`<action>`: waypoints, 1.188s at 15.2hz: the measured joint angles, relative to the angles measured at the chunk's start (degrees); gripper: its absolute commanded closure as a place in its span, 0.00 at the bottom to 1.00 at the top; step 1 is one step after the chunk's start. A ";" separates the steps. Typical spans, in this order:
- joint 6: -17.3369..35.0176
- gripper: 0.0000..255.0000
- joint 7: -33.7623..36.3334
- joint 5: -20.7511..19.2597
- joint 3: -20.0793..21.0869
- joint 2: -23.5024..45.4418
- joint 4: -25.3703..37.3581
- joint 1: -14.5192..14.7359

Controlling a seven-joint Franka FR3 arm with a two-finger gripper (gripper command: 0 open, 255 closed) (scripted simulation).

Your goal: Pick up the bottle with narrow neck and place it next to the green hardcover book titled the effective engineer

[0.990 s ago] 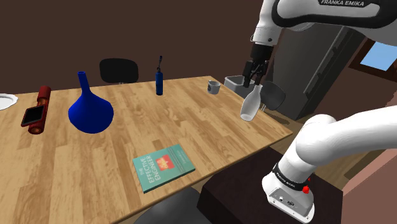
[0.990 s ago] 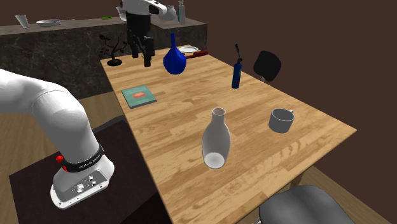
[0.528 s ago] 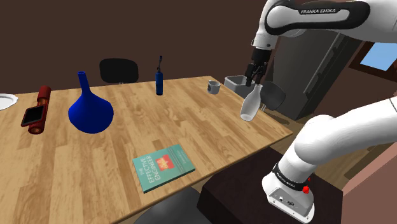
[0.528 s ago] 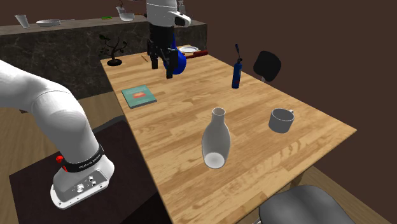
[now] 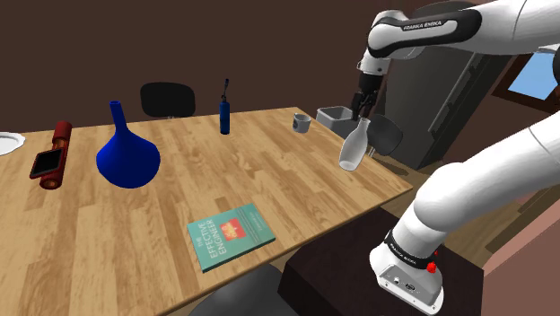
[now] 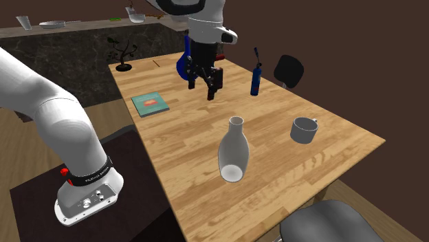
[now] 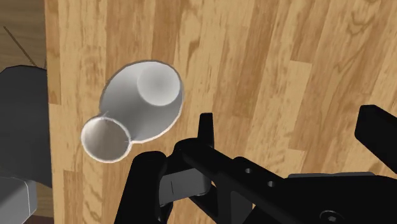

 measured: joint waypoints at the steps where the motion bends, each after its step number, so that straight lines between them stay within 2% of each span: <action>1: 0.72 0.00 -1.59 -0.32 -1.20 1.57 0.97 -0.27; 5: 4.05 0.00 -7.05 -0.35 -5.14 8.19 4.65 -0.83; 11: 7.18 0.00 -15.63 2.43 -10.08 19.37 12.68 -1.86; 18: 12.21 0.00 -17.13 3.25 -10.96 21.91 10.01 -2.32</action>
